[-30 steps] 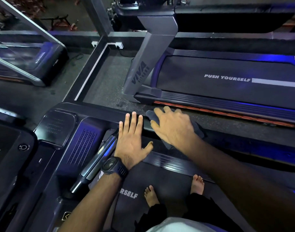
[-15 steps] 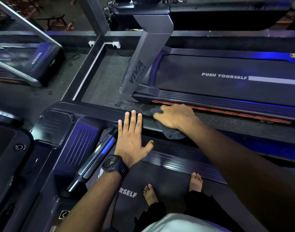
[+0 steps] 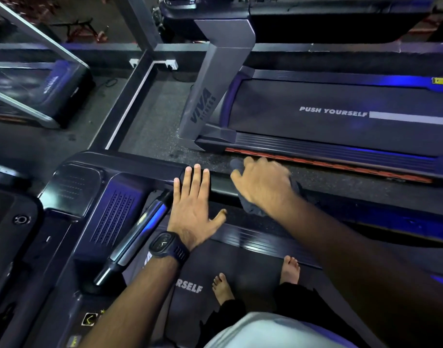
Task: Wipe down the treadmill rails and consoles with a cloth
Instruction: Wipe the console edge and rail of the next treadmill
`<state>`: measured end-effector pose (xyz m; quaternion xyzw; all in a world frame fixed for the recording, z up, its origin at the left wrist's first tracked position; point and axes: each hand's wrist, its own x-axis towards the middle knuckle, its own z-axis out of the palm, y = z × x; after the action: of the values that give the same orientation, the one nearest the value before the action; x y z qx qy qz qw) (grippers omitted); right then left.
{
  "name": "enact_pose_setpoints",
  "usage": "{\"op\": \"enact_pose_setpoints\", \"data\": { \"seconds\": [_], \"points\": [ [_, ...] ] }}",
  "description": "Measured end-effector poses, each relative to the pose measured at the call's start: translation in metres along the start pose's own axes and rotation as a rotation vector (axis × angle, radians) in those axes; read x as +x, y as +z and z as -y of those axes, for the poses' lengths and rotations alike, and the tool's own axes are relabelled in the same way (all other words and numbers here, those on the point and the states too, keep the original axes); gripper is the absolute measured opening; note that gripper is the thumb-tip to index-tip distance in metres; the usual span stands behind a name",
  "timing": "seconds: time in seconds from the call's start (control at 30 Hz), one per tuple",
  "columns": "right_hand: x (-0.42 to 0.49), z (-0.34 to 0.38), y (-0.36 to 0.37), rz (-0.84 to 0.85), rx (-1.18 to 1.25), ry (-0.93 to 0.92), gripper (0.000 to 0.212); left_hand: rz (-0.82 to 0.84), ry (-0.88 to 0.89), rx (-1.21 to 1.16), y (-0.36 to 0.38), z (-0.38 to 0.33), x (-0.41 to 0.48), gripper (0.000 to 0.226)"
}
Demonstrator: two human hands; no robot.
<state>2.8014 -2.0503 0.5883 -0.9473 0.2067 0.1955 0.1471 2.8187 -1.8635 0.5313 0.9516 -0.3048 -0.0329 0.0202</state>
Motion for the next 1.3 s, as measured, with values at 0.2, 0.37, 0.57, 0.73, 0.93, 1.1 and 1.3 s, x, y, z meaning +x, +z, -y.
{"op": "enact_pose_setpoints", "data": {
  "seconds": [0.2, 0.37, 0.57, 0.73, 0.93, 1.1, 1.3],
  "points": [
    [-0.022, 0.002, 0.014, -0.208, -0.115, -0.261, 0.056, -0.019, -0.012, -0.018, 0.003, -0.004, 0.001, 0.104],
    [0.017, -0.011, -0.012, 0.11, 0.024, -0.046, 0.06, -0.021, -0.027, -0.021, 0.003, -0.009, 0.001, 0.103],
    [-0.028, -0.008, 0.012, -0.181, -0.116, -0.224, 0.056, -0.039, -0.006, -0.038, 0.005, -0.011, 0.002, 0.101],
    [0.01, -0.016, -0.009, 0.069, 0.044, -0.139, 0.054, -0.034, 0.007, -0.039, 0.005, -0.016, 0.002, 0.1],
    [-0.037, -0.01, 0.017, -0.146, -0.195, -0.096, 0.063, -0.046, 0.003, -0.037, 0.006, -0.018, 0.002, 0.099],
    [0.005, -0.016, -0.003, 0.045, 0.023, -0.11, 0.053, -0.038, -0.008, -0.036, 0.006, -0.021, 0.002, 0.099],
    [-0.032, -0.021, 0.013, -0.145, -0.138, -0.129, 0.06, -0.037, -0.03, -0.046, 0.005, -0.03, 0.001, 0.099]
  ]
}}
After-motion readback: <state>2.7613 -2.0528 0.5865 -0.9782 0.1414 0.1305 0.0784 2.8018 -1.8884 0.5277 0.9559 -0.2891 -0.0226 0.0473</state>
